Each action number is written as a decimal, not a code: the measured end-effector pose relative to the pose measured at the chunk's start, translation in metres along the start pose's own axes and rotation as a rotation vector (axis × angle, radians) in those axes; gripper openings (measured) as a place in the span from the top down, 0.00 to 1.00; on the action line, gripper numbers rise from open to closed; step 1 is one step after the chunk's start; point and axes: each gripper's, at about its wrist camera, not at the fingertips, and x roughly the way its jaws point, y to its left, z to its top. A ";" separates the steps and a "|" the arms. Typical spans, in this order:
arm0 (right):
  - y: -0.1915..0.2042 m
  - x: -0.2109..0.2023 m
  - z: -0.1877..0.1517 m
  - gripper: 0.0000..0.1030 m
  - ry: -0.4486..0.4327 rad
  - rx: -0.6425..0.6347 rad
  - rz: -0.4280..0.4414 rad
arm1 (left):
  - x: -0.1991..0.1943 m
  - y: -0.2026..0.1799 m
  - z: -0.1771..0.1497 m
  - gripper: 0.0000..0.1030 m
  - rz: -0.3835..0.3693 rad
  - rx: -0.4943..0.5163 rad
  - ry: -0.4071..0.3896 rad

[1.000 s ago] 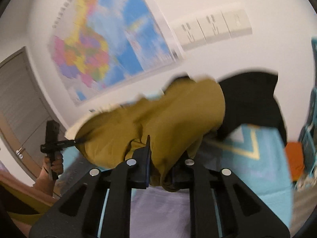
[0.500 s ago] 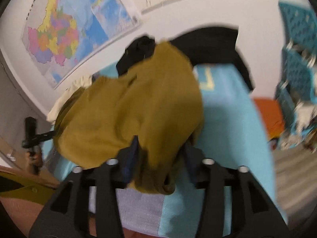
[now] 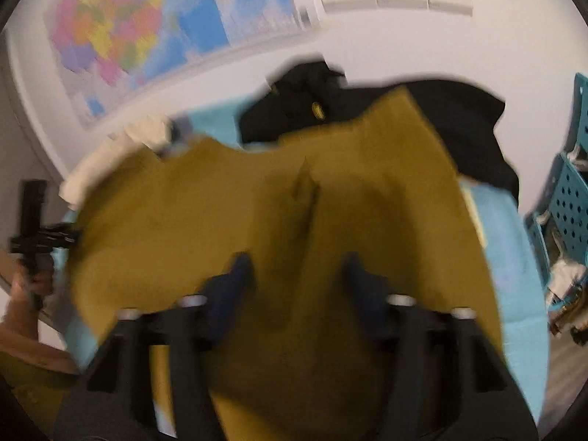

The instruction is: Fold large clothes

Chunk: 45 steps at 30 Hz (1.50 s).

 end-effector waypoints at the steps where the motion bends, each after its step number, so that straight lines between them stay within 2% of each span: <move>1: -0.003 0.002 0.000 0.83 -0.003 0.002 -0.009 | 0.000 0.002 -0.001 0.23 -0.005 -0.012 -0.001; 2: -0.007 0.001 0.001 0.86 -0.007 0.017 0.005 | -0.003 0.006 -0.002 0.22 -0.012 -0.024 -0.010; 3: -0.018 -0.007 0.004 0.94 -0.045 0.074 0.019 | -0.007 0.007 -0.003 0.21 -0.021 -0.030 -0.020; 4: -0.024 -0.014 0.005 0.99 -0.069 0.101 -0.015 | -0.013 0.012 -0.005 0.18 -0.035 -0.043 -0.032; 5: -0.030 -0.019 0.005 0.99 -0.086 0.113 -0.060 | -0.018 0.015 -0.007 0.16 -0.047 -0.053 -0.040; 7: -0.040 -0.016 0.004 0.98 -0.057 0.156 -0.043 | -0.024 0.020 -0.011 0.16 -0.070 -0.064 -0.051; 9: -0.030 -0.012 0.004 0.97 -0.031 0.111 -0.079 | -0.027 0.025 -0.017 0.16 -0.079 -0.065 -0.053; 11: -0.019 -0.023 0.005 0.85 -0.059 0.110 -0.104 | -0.030 0.030 -0.024 0.16 -0.103 -0.080 -0.060; 12: -0.013 -0.031 0.008 0.60 -0.093 0.110 -0.083 | -0.032 0.031 -0.026 0.16 -0.116 -0.088 -0.065; 13: -0.002 -0.039 0.009 0.49 -0.127 0.092 -0.046 | -0.035 0.034 -0.031 0.16 -0.132 -0.099 -0.073; 15: 0.036 -0.047 0.013 0.49 -0.144 -0.007 0.089 | -0.040 0.036 -0.035 0.17 -0.153 -0.105 -0.087; 18: 0.113 -0.039 0.008 0.47 -0.092 -0.236 0.262 | -0.050 0.035 -0.042 0.29 -0.176 -0.089 -0.106; 19: 0.139 -0.032 0.004 0.47 -0.062 -0.309 0.313 | -0.052 0.034 -0.044 0.40 -0.176 -0.079 -0.106; 20: 0.158 -0.025 0.001 0.47 -0.040 -0.363 0.344 | -0.052 0.032 -0.044 0.52 -0.170 -0.069 -0.102; 24: 0.237 0.015 -0.014 0.46 0.037 -0.581 0.412 | -0.048 0.017 -0.049 0.66 -0.161 -0.026 -0.085; 25: 0.249 0.023 -0.018 0.46 0.048 -0.615 0.411 | -0.047 0.015 -0.050 0.78 -0.153 -0.020 -0.079; 26: 0.261 0.033 -0.022 0.47 0.064 -0.663 0.401 | -0.044 0.011 -0.050 0.84 -0.135 -0.013 -0.067; 27: 0.268 0.040 -0.025 0.58 0.069 -0.697 0.370 | -0.043 0.007 -0.050 0.87 -0.109 -0.004 -0.058; 28: 0.270 0.047 -0.026 0.88 0.082 -0.723 0.330 | -0.045 0.005 -0.051 0.93 -0.088 0.003 -0.059; 30: 0.257 0.046 -0.015 0.98 0.103 -0.627 0.396 | -0.053 0.006 -0.051 0.96 -0.095 -0.010 -0.072; 34: 0.222 0.024 0.000 0.99 0.047 -0.515 0.371 | -0.084 0.019 -0.055 1.00 -0.066 -0.026 -0.134; 35: 0.215 0.029 0.000 0.98 0.074 -0.486 0.376 | -0.086 0.019 -0.058 1.00 -0.009 -0.003 -0.134; 36: 0.213 0.034 -0.003 0.98 0.098 -0.473 0.366 | -0.084 0.020 -0.059 1.00 -0.003 -0.004 -0.121; 39: 0.218 0.044 -0.006 0.95 0.121 -0.464 0.360 | -0.074 0.019 -0.062 0.98 -0.060 -0.003 -0.091; 40: 0.219 0.042 -0.005 0.90 0.117 -0.463 0.364 | -0.077 0.019 -0.064 0.90 -0.094 -0.006 -0.108; 41: 0.221 0.038 -0.004 0.87 0.111 -0.461 0.373 | -0.079 0.018 -0.064 0.71 -0.122 -0.008 -0.125; 42: 0.221 0.032 -0.003 0.76 0.096 -0.458 0.387 | -0.082 0.016 -0.065 0.60 -0.122 -0.006 -0.145; 43: 0.221 0.026 -0.002 0.62 0.076 -0.463 0.392 | -0.085 0.015 -0.066 0.41 -0.124 0.006 -0.158; 44: 0.221 0.023 -0.003 0.58 0.065 -0.472 0.397 | -0.085 0.014 -0.067 0.32 -0.152 0.009 -0.158; 45: 0.221 0.015 -0.006 0.57 0.044 -0.486 0.397 | -0.084 0.014 -0.068 0.30 -0.186 0.005 -0.154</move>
